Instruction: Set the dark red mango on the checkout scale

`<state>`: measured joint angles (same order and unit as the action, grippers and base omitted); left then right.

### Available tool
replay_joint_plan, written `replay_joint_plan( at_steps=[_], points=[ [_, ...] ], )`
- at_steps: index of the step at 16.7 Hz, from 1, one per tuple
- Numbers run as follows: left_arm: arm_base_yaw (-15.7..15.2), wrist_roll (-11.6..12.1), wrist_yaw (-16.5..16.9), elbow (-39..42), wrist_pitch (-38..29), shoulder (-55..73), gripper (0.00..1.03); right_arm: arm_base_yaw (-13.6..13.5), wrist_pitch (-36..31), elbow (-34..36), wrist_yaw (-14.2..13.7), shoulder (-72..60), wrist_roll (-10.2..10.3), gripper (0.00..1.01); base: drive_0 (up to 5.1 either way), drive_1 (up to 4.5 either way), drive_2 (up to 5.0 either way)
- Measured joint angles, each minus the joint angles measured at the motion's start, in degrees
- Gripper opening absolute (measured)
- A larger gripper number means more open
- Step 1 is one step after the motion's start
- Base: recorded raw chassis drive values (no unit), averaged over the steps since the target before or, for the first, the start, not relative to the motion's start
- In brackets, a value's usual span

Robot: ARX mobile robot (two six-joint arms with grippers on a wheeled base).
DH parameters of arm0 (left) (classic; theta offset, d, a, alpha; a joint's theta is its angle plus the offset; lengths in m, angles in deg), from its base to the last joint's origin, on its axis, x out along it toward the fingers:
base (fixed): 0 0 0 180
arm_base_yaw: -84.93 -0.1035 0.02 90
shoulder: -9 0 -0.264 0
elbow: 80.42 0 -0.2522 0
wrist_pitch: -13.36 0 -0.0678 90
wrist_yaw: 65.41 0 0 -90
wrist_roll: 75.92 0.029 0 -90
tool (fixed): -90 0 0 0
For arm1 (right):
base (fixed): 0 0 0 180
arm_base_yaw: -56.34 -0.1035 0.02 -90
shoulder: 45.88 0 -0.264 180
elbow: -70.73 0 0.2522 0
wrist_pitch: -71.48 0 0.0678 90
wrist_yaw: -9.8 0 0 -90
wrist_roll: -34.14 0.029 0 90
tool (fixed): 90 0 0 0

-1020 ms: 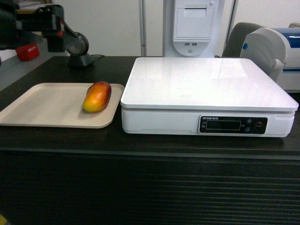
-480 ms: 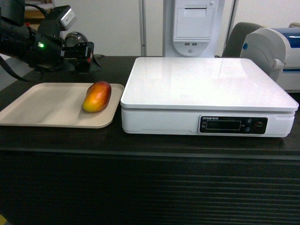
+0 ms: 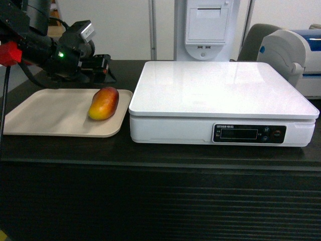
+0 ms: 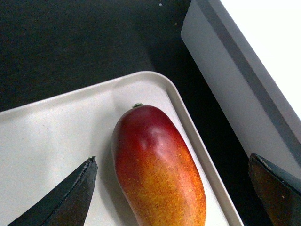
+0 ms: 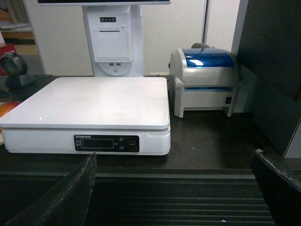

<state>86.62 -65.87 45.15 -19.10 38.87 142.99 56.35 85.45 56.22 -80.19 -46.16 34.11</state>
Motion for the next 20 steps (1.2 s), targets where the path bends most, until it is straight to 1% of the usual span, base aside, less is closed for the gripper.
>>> replay_joint_plan(
  at_steps=[1, 4, 8, 9, 14, 15, 18, 20],
  points=[
    [0.20, 0.52, 0.02, -0.87, 0.76, 0.81, 0.98, 0.00, 0.00, 0.00, 0.00, -0.02, 0.00, 0.98, 0.0, 0.00, 0.0],
    [1.05, 0.83, -0.04, -2.29, 1.31, 1.84, 0.98, 0.00, 0.00, 0.00, 0.00, 0.00, 0.00, 0.98, 0.0, 0.00, 0.0],
    [1.86, 0.94, -1.68, -4.76, 2.82, 4.72, 0.98, 0.00, 0.00, 0.00, 0.00, 0.00, 0.00, 0.98, 0.0, 0.00, 0.0],
    [1.84, 0.96, -2.60, -5.11, 2.75, 5.51, 0.98, 0.00, 0.00, 0.00, 0.00, 0.00, 0.00, 0.98, 0.0, 0.00, 0.0],
    [1.20, 0.96, -3.39, -5.51, 3.39, 5.97, 0.98, 0.00, 0.00, 0.00, 0.00, 0.00, 0.00, 0.98, 0.0, 0.00, 0.0],
    [1.14, 0.96, -4.04, -6.08, 3.43, 6.75, 0.98, 0.00, 0.00, 0.00, 0.00, 0.00, 0.00, 0.98, 0.0, 0.00, 0.0],
    [1.09, 1.09, -4.26, -6.40, 3.98, 8.33, 0.98, 0.00, 0.00, 0.00, 0.00, -0.02, 0.00, 0.98, 0.0, 0.00, 0.0],
    [1.09, 2.08, -4.52, -6.51, 4.35, 9.20, 0.98, 0.00, 0.00, 0.00, 0.00, 0.00, 0.00, 0.98, 0.0, 0.00, 0.0]
  ],
)
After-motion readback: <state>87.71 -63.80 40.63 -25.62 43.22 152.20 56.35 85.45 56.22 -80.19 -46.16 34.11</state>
